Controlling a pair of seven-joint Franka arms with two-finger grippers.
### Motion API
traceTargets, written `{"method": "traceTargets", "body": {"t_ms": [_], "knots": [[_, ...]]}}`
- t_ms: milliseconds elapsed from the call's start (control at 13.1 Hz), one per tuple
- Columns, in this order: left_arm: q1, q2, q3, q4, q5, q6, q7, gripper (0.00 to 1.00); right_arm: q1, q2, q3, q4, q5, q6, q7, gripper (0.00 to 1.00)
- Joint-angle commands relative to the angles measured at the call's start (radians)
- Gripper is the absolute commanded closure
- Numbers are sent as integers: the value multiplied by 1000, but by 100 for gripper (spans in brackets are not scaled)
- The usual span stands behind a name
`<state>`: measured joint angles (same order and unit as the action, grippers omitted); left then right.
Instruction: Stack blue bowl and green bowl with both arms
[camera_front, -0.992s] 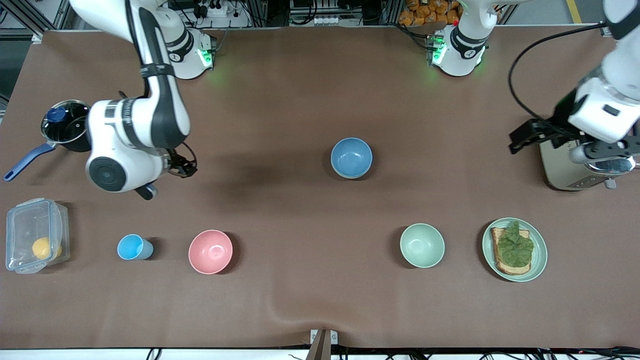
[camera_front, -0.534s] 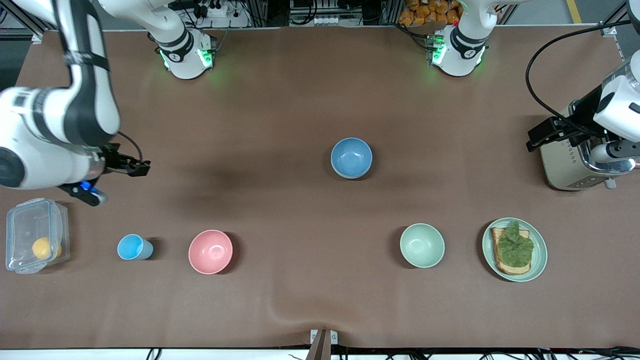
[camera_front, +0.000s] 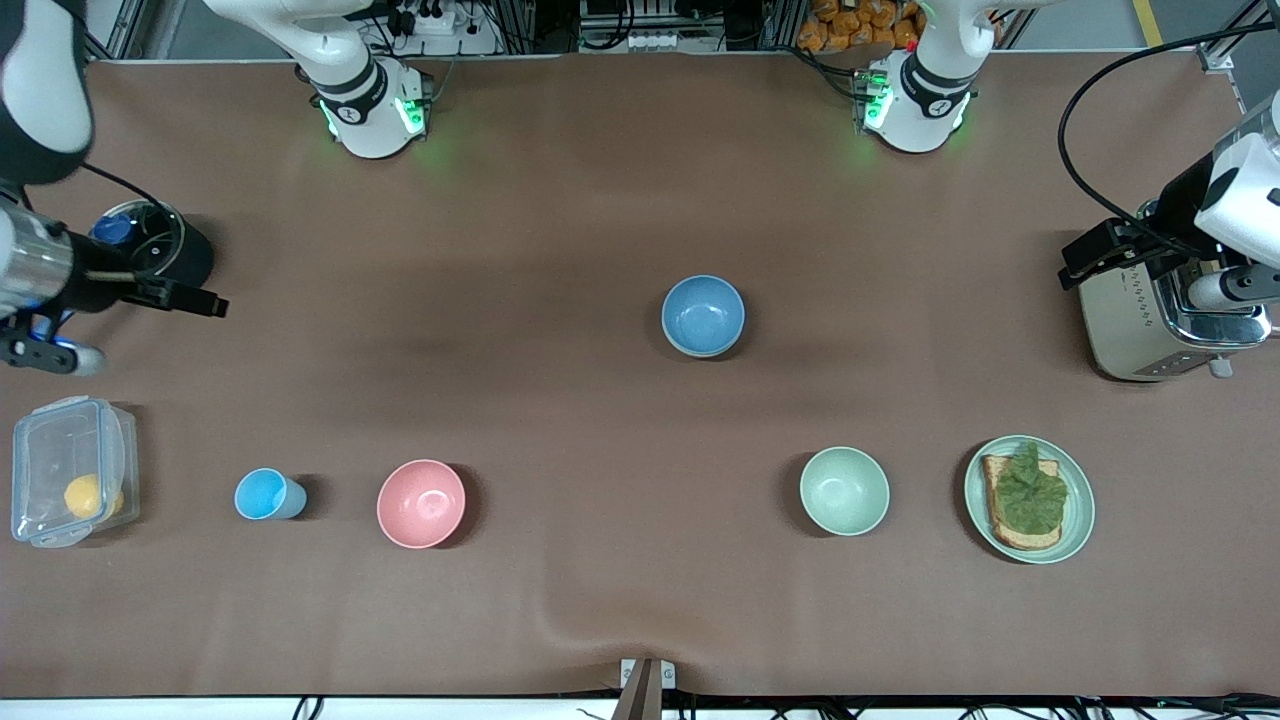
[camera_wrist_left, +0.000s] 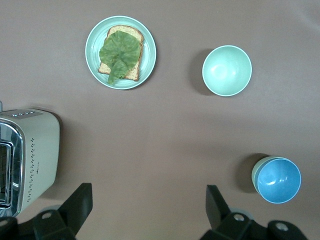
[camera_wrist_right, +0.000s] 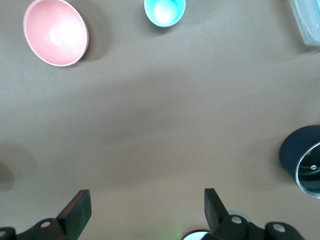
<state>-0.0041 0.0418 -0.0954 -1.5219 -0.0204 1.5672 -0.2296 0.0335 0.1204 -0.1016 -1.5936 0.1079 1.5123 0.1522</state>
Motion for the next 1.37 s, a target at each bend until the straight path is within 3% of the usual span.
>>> {"method": "traceTargets", "body": {"t_ms": [0,229,839,1297], "knots": [[-7,-22,6,-3,19,-18,19,0,-113,-48,124,0,-28,11,-22,0],[-4,-23,8,-3,19,-30,45,0,-129,-65,166,53,-30,13,-22,0],[4,-34,6,-12,17,-32,67,0,-89,-131,167,78,-19,22,-56,0],[6,-33,8,-12,17,-32,78,0,-38,-133,123,57,-36,52,-105,0]]}}
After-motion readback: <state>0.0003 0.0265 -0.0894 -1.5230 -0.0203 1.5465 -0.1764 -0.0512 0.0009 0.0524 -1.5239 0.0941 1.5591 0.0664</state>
